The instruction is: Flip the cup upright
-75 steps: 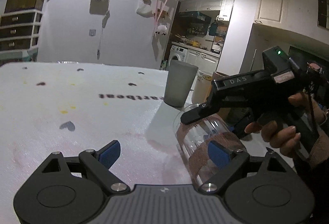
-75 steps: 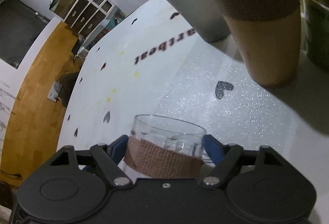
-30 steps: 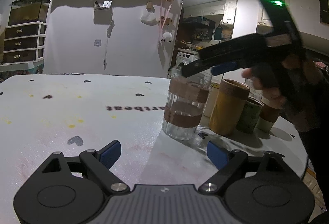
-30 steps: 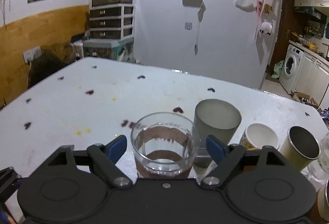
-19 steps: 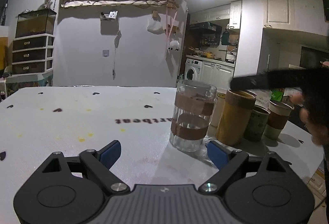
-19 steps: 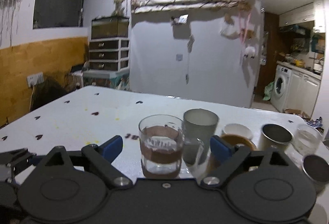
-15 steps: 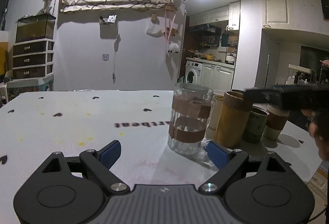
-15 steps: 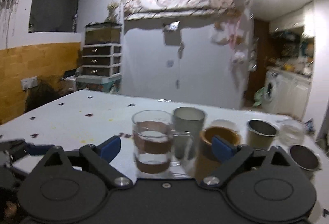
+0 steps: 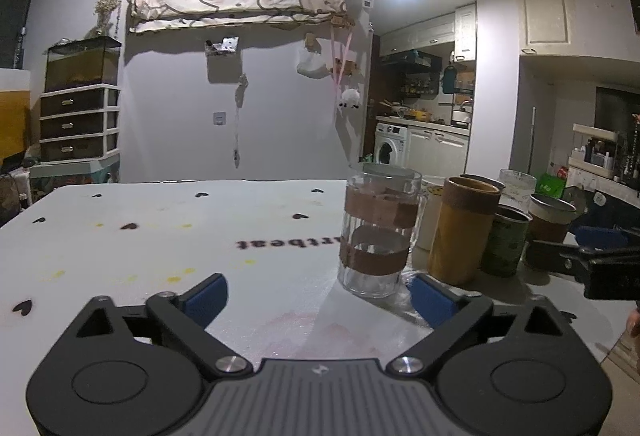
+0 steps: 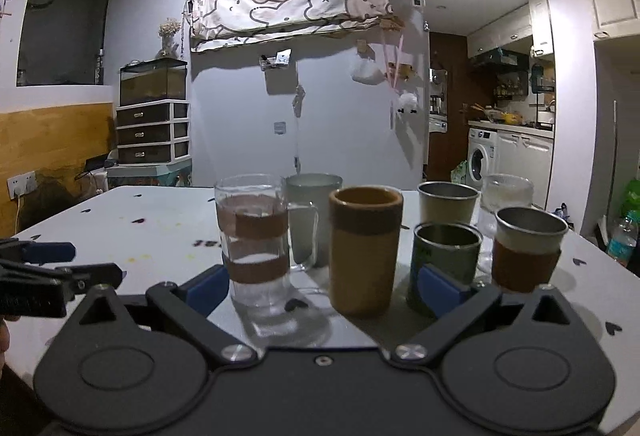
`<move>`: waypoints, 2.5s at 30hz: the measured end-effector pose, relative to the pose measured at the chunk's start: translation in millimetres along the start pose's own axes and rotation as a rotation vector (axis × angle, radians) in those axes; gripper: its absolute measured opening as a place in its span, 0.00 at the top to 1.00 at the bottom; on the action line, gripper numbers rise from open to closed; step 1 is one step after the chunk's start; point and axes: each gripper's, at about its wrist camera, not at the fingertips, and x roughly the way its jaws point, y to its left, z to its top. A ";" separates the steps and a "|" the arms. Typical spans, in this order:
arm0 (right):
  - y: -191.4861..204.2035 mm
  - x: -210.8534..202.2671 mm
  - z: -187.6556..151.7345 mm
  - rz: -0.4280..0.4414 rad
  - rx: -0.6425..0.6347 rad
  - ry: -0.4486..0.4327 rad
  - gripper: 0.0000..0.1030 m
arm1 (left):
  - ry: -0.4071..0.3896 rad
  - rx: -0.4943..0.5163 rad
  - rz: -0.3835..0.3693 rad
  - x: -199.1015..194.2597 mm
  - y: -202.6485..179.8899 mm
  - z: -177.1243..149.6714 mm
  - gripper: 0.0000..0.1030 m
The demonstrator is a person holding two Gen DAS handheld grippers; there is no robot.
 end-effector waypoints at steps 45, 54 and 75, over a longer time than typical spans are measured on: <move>4.4 0.0 -14.2 -0.035 -0.025 0.000 0.00 | -0.014 0.019 0.071 -7.8 -3.0 -10.5 0.00; 4.7 0.1 -14.2 -0.036 -0.025 0.000 0.00 | -0.014 0.018 0.072 -8.4 -3.0 -10.4 0.00; 4.2 -1.1 -14.0 -0.037 -0.023 -0.002 0.00 | -0.016 0.016 0.075 -10.3 -0.7 -9.2 0.00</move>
